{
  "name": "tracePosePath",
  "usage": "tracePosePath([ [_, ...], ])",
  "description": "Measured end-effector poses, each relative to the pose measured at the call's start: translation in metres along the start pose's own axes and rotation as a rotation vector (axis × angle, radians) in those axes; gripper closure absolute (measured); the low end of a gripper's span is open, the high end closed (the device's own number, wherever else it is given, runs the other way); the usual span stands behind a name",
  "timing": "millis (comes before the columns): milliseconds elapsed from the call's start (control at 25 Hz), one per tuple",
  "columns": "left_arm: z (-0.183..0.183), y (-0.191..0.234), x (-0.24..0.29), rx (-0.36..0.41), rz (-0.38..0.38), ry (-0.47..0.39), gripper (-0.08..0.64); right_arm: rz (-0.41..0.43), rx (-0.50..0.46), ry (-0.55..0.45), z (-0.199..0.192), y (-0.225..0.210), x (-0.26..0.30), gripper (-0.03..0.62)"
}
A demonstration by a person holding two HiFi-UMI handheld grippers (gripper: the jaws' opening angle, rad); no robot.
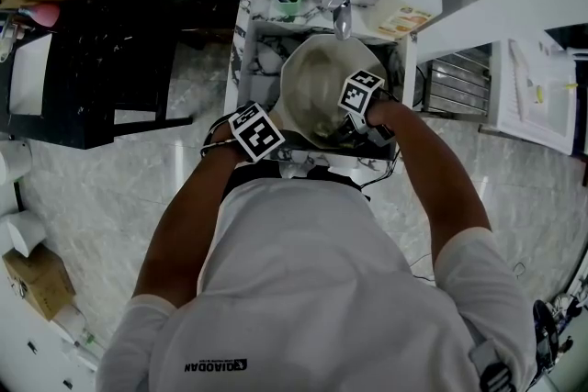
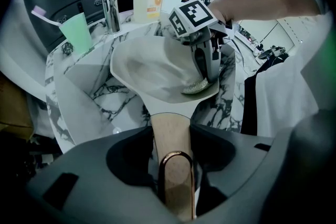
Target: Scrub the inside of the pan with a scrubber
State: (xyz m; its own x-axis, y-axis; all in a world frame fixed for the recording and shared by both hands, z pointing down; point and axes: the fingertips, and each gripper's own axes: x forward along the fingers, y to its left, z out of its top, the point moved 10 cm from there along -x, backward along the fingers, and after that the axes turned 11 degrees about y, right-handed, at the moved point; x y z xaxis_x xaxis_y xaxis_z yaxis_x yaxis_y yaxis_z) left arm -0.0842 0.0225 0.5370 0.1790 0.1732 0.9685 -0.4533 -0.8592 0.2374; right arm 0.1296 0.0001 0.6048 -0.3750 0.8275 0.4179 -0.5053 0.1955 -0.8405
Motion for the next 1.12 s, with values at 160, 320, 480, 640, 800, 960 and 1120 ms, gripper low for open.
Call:
tracePosePath([
  [160,0.000,0.000,0.000,0.001,0.000,0.001,0.336,-0.007,-0.007,-0.004,0.000,0.001,0.000,0.529],
  [320,0.001,0.001,0.000,-0.001,-0.001,0.005,0.335,-0.002,-0.008,-0.027,-0.002,-0.001,0.000,0.529],
  [480,0.000,0.000,0.000,0.001,0.001,0.001,0.336,-0.007,-0.015,-0.054,-0.004,0.001,-0.002,0.529],
  [640,0.000,0.000,0.000,-0.006,-0.001,-0.002,0.336,-0.129,-0.089,-0.209,-0.001,0.018,-0.025,0.529],
  [800,0.000,0.001,0.000,-0.004,0.001,-0.003,0.336,-0.541,-0.206,-0.487,0.002,0.038,-0.070,0.529],
  [960,-0.001,0.000,0.001,0.000,0.001,-0.004,0.336,-1.044,-0.316,-0.529,0.007,0.050,-0.089,0.529],
  [1120,-0.002,0.001,0.000,-0.004,0.004,0.003,0.336,-1.578,-0.527,-0.207,0.027,0.043,-0.077,0.529],
])
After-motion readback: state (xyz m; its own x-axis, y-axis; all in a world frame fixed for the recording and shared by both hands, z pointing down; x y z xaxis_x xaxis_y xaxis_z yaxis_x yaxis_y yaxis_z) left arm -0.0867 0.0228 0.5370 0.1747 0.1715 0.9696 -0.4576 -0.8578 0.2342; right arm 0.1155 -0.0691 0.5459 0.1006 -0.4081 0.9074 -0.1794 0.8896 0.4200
